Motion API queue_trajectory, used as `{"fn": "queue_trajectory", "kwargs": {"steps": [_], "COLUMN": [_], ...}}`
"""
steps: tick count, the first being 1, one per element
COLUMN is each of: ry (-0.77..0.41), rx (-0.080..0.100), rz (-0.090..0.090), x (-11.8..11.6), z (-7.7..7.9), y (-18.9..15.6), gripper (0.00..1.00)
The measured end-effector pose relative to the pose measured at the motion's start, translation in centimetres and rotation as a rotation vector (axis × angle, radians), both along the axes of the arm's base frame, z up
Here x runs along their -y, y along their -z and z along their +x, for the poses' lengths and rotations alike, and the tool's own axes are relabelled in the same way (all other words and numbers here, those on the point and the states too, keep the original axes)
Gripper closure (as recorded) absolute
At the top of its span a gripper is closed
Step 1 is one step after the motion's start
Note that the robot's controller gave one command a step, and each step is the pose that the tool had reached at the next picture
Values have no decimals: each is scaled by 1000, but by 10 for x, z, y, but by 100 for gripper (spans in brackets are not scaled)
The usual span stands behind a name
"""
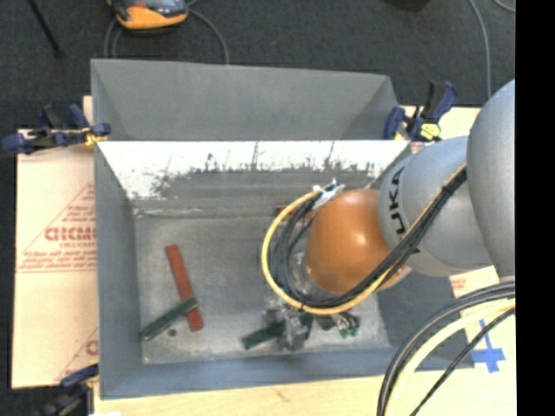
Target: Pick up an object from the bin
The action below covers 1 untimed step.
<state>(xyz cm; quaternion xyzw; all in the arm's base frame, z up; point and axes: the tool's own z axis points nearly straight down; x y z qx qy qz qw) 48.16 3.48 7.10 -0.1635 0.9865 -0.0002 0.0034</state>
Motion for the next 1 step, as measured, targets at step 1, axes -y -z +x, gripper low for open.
{"fn": "queue_trajectory", "kwargs": {"steps": [1], "ry": [1], "rx": [-3], "rz": [0], "x": [0], "z": [-1], "y": [-3], "gripper": [100]}}
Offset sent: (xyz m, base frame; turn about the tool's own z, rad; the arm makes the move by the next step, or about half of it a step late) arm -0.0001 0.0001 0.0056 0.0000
